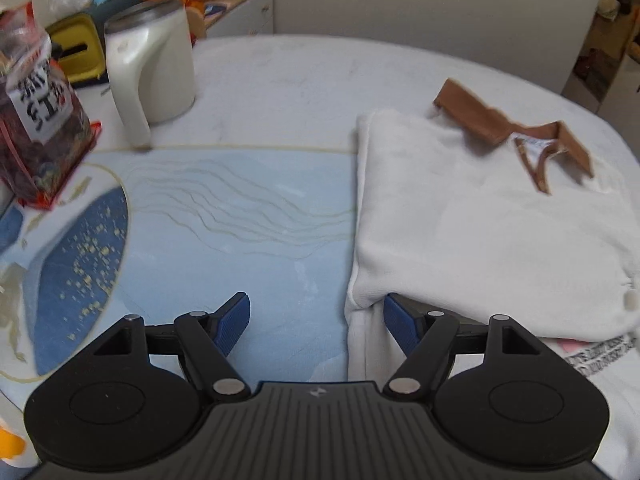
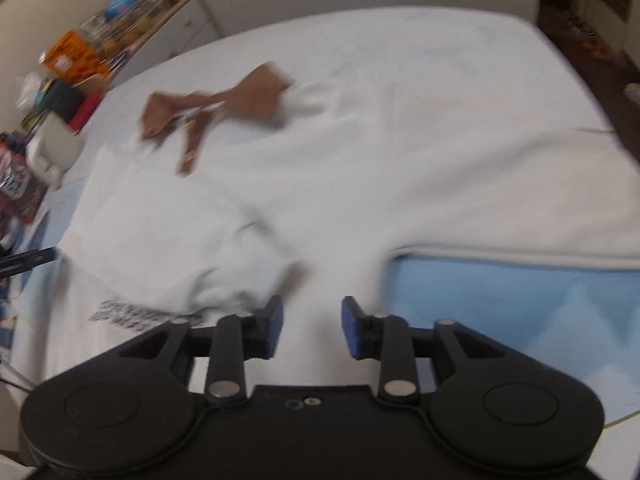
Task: Fold clothes
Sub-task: 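Grasp the sweatshirt side with the right gripper and fold it over the body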
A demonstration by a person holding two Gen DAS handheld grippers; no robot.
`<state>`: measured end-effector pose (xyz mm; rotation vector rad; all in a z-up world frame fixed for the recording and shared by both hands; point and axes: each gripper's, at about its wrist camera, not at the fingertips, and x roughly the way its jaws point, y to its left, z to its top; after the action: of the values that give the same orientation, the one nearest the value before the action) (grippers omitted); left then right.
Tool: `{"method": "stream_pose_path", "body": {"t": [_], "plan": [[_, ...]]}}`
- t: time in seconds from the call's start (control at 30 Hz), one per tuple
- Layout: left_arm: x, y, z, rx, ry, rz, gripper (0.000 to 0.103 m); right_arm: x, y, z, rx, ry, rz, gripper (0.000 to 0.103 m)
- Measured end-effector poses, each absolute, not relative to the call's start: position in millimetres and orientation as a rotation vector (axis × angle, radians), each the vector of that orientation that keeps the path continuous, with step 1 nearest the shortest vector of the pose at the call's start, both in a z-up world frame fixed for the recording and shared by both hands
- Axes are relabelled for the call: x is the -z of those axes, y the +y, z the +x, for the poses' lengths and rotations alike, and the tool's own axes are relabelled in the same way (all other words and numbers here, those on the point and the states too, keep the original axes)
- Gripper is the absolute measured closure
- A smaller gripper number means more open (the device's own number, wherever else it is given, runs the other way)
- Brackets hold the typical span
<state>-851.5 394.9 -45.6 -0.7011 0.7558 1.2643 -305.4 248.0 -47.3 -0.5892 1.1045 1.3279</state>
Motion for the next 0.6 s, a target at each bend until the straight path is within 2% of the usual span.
{"method": "stream_pose_path", "body": {"t": [0.17,0.33,0.43,0.6], "plan": [[19.1,395.3,-821.1,-1.167,0.694,-0.665,0.030,50.5,253.3,-200.1,-1.066,1.079,-0.537,0.000],[31.6,405.4,-777.8,-1.069,0.701,-0.714,0.031,77.0,251.4,-121.3,-0.794,1.159,-0.440,0.000],[44.2,411.7,-765.2,-1.051,0.713,-0.752,0.033,91.1,250.6,-99.9,-0.714,1.206,-0.356,0.000],[64.1,413.1,-756.6,-1.054,0.803,-0.772,0.033,106.2,262.5,-100.5,-0.695,1.196,-0.382,0.000]]}}
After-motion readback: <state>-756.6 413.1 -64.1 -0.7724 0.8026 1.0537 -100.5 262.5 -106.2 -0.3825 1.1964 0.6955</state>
